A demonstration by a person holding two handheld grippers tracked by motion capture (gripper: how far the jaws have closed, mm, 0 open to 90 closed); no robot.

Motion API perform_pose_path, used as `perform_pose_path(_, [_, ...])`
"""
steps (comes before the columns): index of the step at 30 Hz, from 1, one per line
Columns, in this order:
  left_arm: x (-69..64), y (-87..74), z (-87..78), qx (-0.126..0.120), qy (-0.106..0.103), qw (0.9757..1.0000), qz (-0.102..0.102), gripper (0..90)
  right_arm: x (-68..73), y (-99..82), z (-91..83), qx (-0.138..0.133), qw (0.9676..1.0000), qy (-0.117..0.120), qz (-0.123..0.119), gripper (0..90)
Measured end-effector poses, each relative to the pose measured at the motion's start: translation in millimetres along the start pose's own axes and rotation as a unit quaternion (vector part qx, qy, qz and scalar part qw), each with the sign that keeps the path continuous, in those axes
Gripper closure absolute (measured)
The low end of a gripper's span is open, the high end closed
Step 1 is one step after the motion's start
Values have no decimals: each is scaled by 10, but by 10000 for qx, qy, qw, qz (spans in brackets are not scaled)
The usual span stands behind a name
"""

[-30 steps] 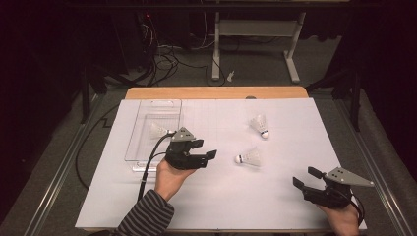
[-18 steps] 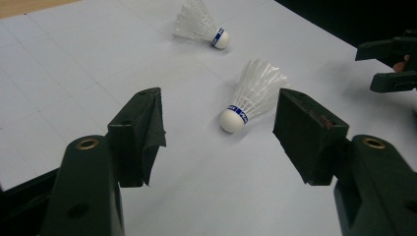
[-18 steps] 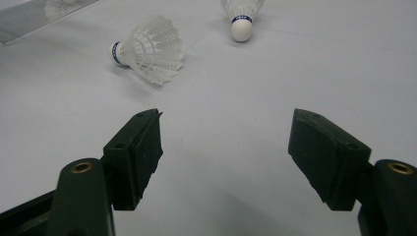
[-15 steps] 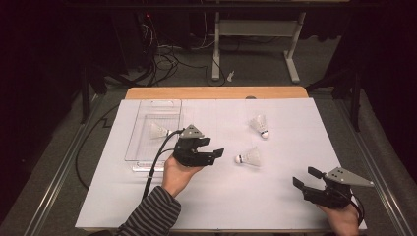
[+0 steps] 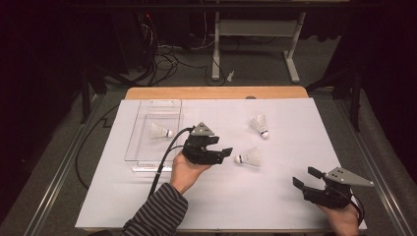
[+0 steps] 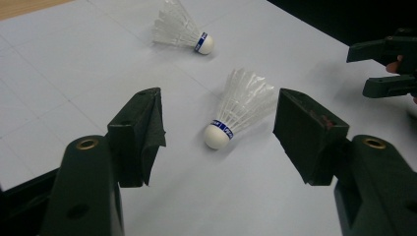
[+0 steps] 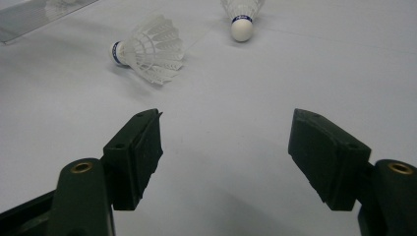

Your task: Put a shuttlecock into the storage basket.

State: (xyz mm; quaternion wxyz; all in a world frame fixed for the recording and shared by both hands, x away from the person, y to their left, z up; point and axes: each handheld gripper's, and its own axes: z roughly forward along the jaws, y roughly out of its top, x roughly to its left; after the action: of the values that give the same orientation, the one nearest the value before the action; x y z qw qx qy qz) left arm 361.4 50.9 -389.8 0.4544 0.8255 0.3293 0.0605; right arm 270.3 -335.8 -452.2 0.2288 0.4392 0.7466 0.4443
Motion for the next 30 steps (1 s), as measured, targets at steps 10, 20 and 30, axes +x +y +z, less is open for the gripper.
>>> perform_pose_path(10, [-31,51,145,188,-50,9998,50,355,1,0,1,0,10000,2,1,291])
perform_pose_path(20, [-39,103,262,427,-92,9990,63,372,2,0,3,8,10000,6,-9,291])
perform_pose_path(30, [-15,119,362,671,-53,9977,108,377,2,0,3,5,10000,13,-8,291])
